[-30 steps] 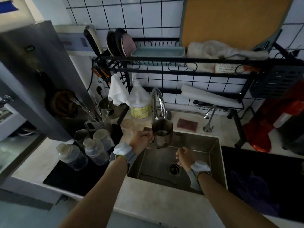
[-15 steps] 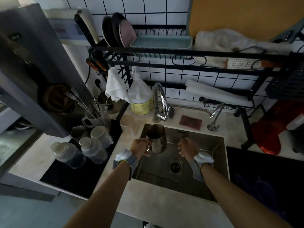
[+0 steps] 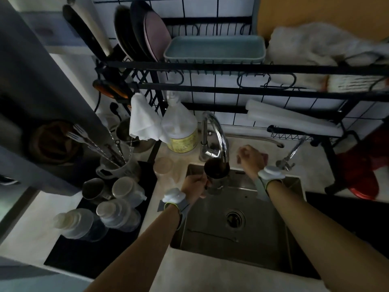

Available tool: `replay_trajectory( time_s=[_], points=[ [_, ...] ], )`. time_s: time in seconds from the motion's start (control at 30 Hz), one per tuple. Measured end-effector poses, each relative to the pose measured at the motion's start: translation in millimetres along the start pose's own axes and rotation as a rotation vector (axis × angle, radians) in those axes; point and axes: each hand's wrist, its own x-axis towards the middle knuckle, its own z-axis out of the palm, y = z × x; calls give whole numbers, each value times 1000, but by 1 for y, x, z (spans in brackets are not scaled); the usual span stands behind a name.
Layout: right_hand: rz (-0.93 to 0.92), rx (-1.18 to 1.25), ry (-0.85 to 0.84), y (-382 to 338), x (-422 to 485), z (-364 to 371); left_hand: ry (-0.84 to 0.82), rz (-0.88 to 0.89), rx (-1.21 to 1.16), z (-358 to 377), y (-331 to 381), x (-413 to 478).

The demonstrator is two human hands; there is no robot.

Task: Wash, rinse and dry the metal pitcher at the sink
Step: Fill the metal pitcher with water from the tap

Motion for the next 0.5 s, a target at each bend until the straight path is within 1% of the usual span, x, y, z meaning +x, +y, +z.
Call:
replay_trajectory(
  time_s=[0.1, 0.2, 0.27, 0.37, 0.5],
  points=[
    [-20, -75, 70, 3, 27, -1, -44, 1, 16, 2, -1, 15],
    [-23, -53, 62, 3, 41, -1, -95, 10, 49, 4, -3, 17],
    [-43, -28, 21, 3, 52, 1, -113, 26, 64, 5, -4, 20],
    [-71, -63, -82, 1, 67, 6, -143, 53, 82, 5, -4, 22],
    [-67, -114, -219, -1, 87, 17, -159, 29, 19, 7, 0, 27]
  ],
)
